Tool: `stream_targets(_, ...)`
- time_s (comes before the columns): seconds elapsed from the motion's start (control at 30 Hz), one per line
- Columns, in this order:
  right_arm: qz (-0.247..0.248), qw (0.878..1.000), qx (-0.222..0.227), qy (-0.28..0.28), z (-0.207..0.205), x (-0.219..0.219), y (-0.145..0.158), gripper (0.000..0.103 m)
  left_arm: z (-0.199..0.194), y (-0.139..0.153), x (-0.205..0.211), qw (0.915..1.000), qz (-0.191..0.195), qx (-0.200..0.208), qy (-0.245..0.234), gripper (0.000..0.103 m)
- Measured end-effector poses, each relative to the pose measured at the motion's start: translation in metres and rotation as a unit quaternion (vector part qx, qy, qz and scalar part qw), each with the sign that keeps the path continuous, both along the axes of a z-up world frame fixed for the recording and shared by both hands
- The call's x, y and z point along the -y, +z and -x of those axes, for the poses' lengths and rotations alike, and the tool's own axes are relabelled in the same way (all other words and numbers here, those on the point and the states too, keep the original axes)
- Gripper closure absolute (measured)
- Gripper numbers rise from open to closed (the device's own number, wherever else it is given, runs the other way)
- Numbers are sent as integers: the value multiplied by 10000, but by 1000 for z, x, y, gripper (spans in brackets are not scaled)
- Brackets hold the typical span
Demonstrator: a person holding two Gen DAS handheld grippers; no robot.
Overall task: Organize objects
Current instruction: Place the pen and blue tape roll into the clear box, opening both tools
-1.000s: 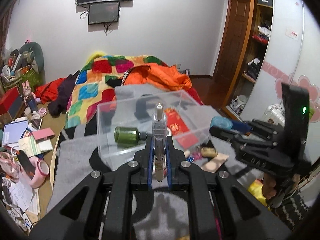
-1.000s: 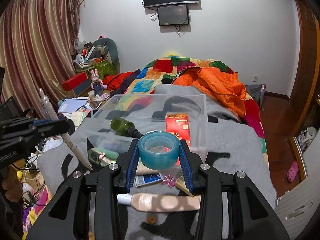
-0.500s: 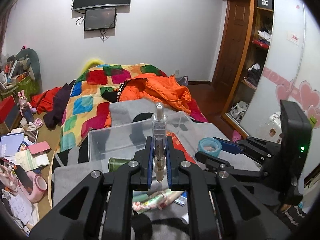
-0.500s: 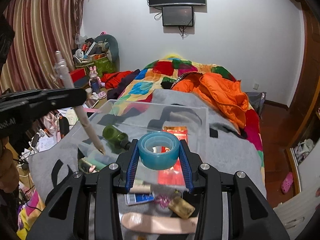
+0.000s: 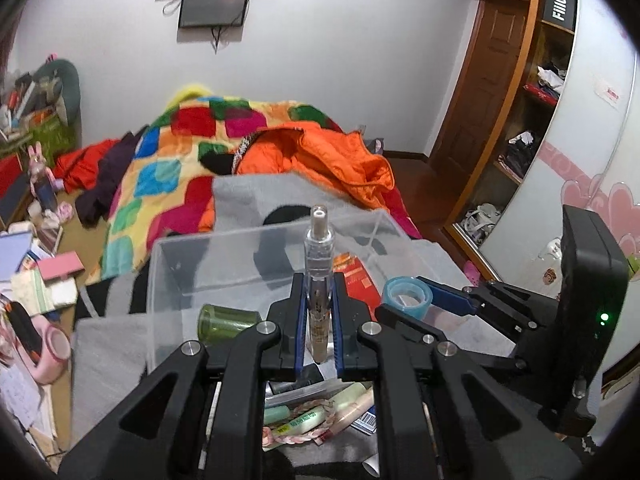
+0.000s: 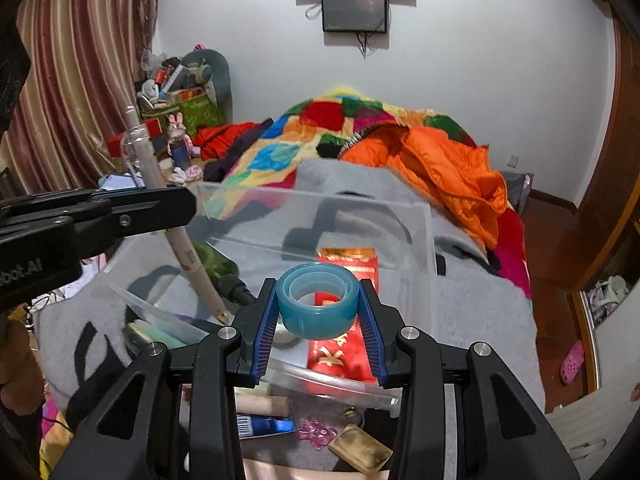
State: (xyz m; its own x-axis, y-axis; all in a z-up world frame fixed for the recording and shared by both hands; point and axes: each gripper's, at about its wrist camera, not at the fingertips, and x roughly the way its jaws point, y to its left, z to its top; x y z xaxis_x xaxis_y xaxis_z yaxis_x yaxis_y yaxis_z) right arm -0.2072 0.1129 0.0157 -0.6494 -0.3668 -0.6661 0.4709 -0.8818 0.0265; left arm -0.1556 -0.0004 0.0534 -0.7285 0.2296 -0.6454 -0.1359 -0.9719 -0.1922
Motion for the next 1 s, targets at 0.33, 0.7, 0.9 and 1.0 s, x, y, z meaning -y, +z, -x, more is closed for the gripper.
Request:
stream_targets(0.33,-120,9992,360,-113,17,1,-19,67,16,-33,13,9989,-159,436,79,89)
stream_targets(0.7,-131,9992,351,-128,19,4,-20,50,10,-56,17,9971,182,727,159,73)
stream_targets(0.9,-133,9995,265,-88,13,3,-15,49,-1,-57,13,9971,351,663,158,64)
stream_targets(1.0,-88,9997,230,-73,6,1,-11,44,-9,-50,12,9978,353,547,153,56)
